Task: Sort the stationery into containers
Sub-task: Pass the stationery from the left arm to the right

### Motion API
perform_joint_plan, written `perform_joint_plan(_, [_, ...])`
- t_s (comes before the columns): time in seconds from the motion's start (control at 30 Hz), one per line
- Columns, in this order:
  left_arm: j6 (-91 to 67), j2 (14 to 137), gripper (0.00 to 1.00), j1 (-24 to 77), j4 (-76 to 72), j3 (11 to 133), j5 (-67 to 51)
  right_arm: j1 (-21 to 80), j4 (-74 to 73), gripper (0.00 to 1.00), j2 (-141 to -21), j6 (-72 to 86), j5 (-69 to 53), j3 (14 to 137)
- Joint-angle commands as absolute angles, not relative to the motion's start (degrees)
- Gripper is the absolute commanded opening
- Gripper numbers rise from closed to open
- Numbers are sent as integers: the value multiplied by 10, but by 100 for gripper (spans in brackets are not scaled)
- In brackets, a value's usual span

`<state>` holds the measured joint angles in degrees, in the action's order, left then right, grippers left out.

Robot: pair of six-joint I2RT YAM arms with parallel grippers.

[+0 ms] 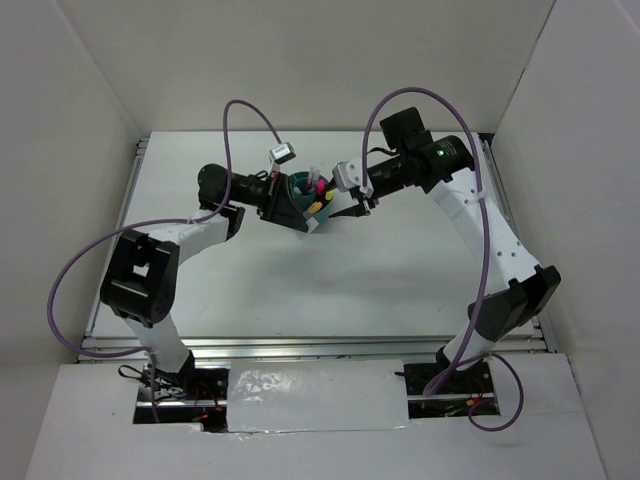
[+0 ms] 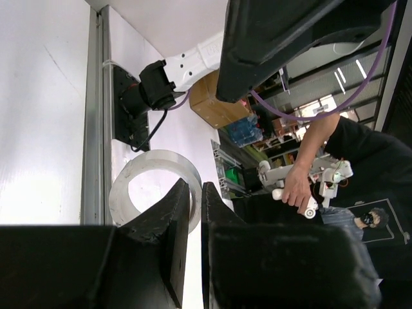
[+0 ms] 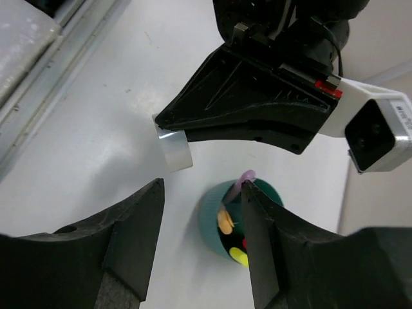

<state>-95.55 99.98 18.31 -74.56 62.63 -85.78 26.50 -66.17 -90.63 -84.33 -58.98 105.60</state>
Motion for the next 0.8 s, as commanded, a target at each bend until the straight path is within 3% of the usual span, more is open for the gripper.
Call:
perform_joint_plan(0.0, [-928,969,2,192,-1053,645,-948,269,-731,57,-939,-782,-625,1107])
perform_joint_plan(0.47, [-933,976,3,200,-1052,657,-947,315,-751,64,-948,-850,-561,1091])
perform_joint_plan(0.77, [-928,971,4,200,-1052,656,-948,324,-754,58,-978,-853,-549,1119])
